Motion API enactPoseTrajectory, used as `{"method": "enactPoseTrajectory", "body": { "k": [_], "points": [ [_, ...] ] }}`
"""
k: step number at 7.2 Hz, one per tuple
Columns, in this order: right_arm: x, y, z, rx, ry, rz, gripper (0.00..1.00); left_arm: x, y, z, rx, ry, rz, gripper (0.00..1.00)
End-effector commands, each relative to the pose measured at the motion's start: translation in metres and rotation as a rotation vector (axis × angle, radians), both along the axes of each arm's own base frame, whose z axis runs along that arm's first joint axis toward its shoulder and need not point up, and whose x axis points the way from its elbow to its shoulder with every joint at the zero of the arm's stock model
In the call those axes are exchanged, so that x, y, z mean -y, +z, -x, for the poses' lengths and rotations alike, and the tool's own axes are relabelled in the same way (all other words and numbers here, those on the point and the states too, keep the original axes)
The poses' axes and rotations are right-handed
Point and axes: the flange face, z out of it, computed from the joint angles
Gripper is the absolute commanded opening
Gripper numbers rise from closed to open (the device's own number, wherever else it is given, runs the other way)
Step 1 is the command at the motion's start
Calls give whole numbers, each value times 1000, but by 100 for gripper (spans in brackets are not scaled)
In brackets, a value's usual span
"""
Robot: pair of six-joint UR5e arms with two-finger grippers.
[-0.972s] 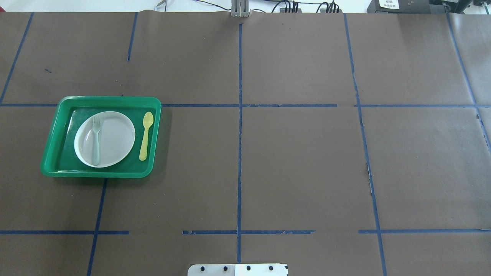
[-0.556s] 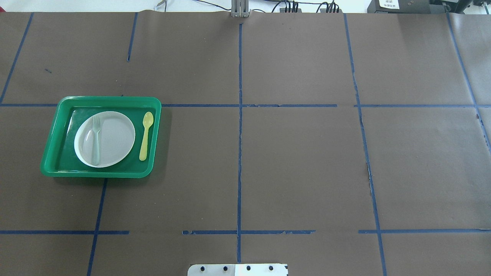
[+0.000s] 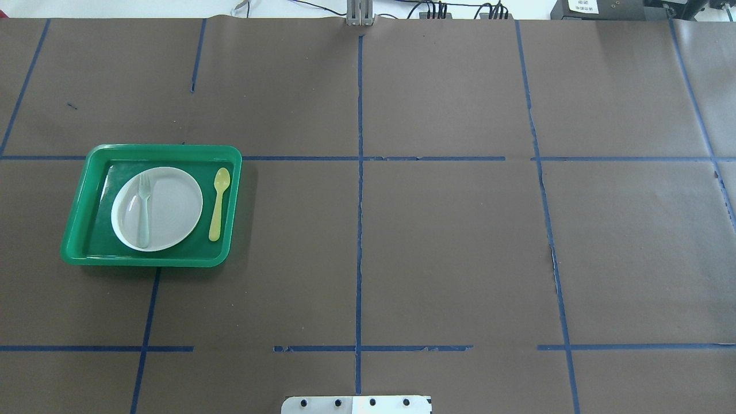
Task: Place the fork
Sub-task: 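Move the left gripper over the white fork on the plate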
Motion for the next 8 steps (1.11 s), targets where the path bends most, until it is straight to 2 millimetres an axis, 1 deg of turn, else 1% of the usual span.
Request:
{"method": "enactPoseTrajectory", "body": {
  "k": [1, 2, 3, 4, 5, 6, 8],
  "points": [
    [0, 0, 0, -1, 1, 1, 100, -9, -19, -105, -33, -83, 37, 100],
    [0, 0, 0, 0, 0, 0, 100, -19, -30, -158, -64, -88, 64, 100],
    [0, 0, 0, -1, 1, 1, 100, -16, -41, -195, -73, -101, 85, 100],
    [0, 0, 0, -2, 1, 0, 100, -21, -40, -231, -79, -81, 122, 99],
    [0, 0, 0, 0, 1, 1, 100, -29, -37, -250, -99, -71, 136, 98],
    [0, 0, 0, -2, 1, 0, 100, -37, -28, -267, -86, -64, 150, 96],
    [0, 0, 0, -2, 1, 1, 100, -44, -22, -280, -73, -43, 155, 93]
  ]
}}
